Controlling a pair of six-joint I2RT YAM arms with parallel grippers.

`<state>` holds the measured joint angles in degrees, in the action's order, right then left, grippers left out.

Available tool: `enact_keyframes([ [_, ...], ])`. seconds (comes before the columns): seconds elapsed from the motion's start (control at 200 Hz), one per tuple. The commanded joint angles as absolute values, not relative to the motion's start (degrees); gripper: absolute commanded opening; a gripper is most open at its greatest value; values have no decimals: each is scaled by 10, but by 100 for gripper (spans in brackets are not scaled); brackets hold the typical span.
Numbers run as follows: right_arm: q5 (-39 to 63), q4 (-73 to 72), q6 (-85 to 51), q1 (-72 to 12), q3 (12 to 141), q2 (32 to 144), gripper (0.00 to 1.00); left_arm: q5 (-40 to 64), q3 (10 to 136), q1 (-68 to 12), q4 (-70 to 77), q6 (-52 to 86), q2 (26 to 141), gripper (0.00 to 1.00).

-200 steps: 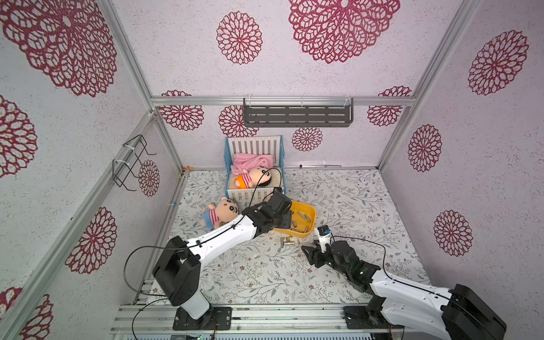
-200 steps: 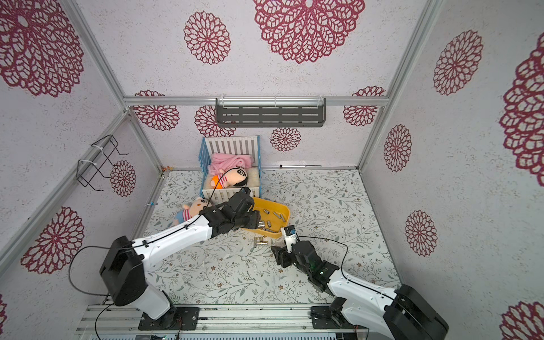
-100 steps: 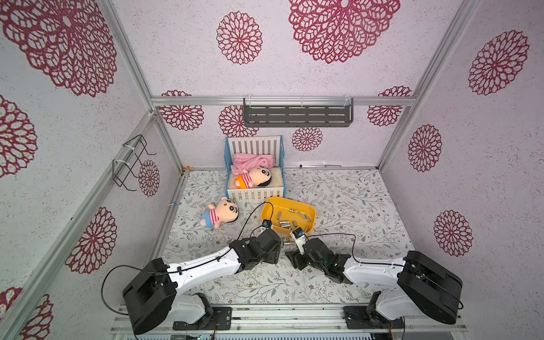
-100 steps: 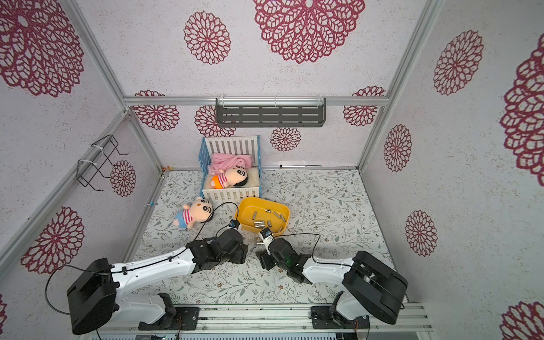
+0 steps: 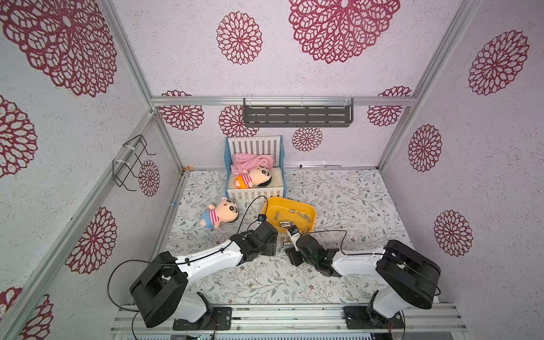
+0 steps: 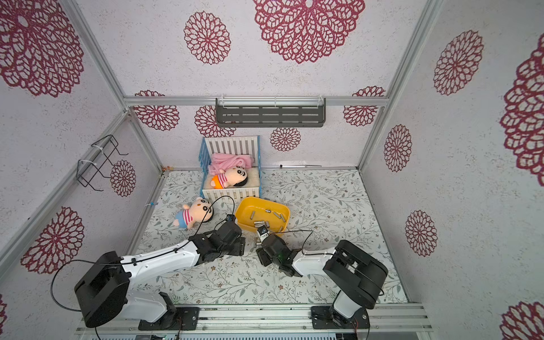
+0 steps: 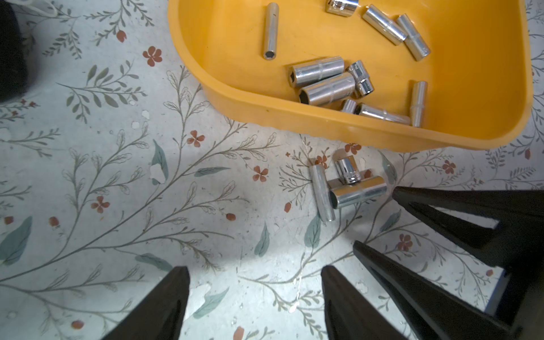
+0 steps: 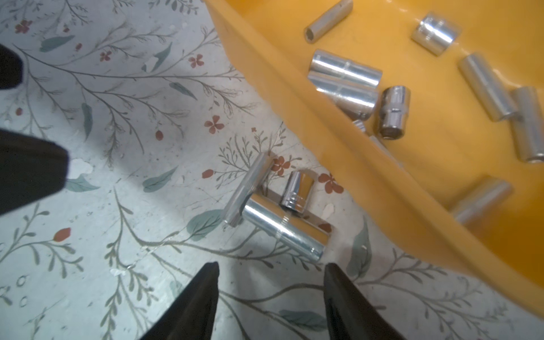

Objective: Put the screws on the desktop into the storage box
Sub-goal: Pick up the screw from the center of the board.

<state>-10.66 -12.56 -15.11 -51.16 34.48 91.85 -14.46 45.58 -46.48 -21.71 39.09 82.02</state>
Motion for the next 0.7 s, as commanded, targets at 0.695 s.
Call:
enact_keyframes([
  [0.695,-139,-69,-158,-496,416,993,52,-114,478,-455,-199,390,851,77],
])
